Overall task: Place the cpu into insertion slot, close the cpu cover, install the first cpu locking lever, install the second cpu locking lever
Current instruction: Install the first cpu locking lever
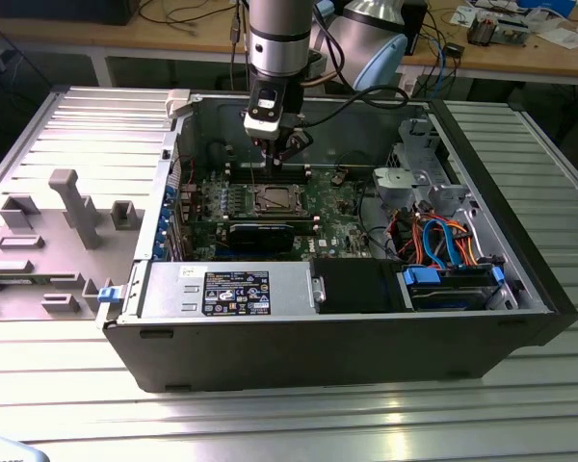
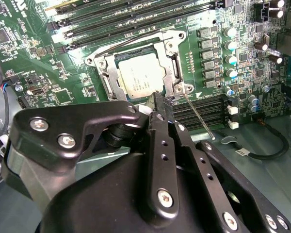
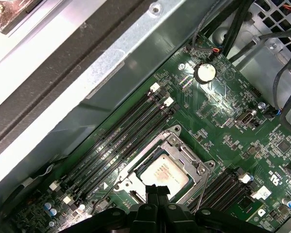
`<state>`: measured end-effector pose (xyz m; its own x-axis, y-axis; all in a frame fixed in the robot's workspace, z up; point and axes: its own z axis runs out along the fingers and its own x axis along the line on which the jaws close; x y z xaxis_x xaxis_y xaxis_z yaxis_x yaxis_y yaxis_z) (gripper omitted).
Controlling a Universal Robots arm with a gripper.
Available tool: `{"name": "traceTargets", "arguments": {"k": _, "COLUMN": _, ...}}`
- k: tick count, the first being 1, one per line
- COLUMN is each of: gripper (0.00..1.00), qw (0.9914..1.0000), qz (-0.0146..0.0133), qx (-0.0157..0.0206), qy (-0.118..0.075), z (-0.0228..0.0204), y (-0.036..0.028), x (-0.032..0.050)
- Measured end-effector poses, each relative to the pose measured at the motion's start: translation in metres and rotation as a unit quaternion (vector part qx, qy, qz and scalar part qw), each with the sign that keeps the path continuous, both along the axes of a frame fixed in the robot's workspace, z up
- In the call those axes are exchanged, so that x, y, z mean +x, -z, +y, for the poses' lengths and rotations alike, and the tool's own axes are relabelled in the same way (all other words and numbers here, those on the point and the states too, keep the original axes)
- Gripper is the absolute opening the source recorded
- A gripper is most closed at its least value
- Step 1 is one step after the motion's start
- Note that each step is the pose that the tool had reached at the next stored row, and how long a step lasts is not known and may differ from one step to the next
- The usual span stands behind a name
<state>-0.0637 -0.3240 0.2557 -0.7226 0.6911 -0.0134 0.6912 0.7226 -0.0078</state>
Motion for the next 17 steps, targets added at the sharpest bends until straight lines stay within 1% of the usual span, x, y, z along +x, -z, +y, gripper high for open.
{"name": "traceTargets", "arguments": {"k": 17, "gripper": 0.11, "qw": 0.99999, "qz": 0.0, "qx": 0.0, "qy": -0.004, "z": 0.0, "y": 0.0, "x": 0.0}}
